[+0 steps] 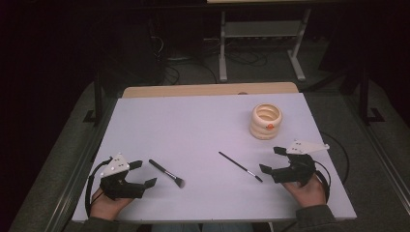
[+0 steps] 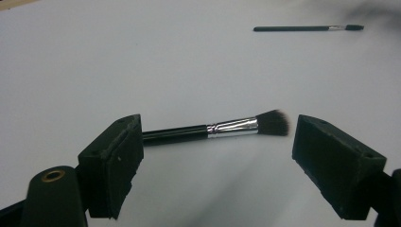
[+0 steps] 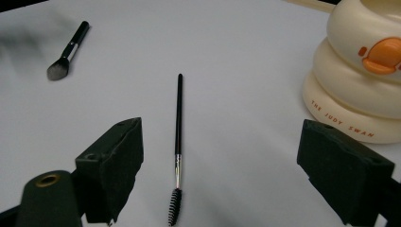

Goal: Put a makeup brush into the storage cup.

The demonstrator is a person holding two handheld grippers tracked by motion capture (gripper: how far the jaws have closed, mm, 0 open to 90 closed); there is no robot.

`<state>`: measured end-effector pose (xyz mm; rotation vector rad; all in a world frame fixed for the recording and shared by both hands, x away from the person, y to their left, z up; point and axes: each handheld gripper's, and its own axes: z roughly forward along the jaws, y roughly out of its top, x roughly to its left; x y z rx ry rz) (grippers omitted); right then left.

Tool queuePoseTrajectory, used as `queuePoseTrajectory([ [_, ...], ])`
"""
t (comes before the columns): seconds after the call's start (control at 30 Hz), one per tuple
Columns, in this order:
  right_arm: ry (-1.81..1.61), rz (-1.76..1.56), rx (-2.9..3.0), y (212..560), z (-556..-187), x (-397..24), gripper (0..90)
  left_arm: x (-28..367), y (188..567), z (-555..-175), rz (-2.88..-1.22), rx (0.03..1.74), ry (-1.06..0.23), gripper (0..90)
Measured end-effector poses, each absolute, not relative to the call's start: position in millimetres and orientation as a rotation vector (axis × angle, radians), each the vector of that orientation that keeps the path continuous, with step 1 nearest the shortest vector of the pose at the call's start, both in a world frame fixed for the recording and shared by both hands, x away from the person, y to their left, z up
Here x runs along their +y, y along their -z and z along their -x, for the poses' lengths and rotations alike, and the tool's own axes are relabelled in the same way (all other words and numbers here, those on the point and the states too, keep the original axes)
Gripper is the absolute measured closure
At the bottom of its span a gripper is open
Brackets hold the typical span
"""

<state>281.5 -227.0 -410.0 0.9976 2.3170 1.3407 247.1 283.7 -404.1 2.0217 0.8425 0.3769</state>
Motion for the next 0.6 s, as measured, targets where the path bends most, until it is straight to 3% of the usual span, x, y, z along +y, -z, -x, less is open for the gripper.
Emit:
queuePoseTrajectory([
  [0.6,-1.359,-0.989,2.331,408.9,-282.3,-226.6,14.2,274.7,386.7,-257.9,-2.094,0.770,-0.349,17.2],
])
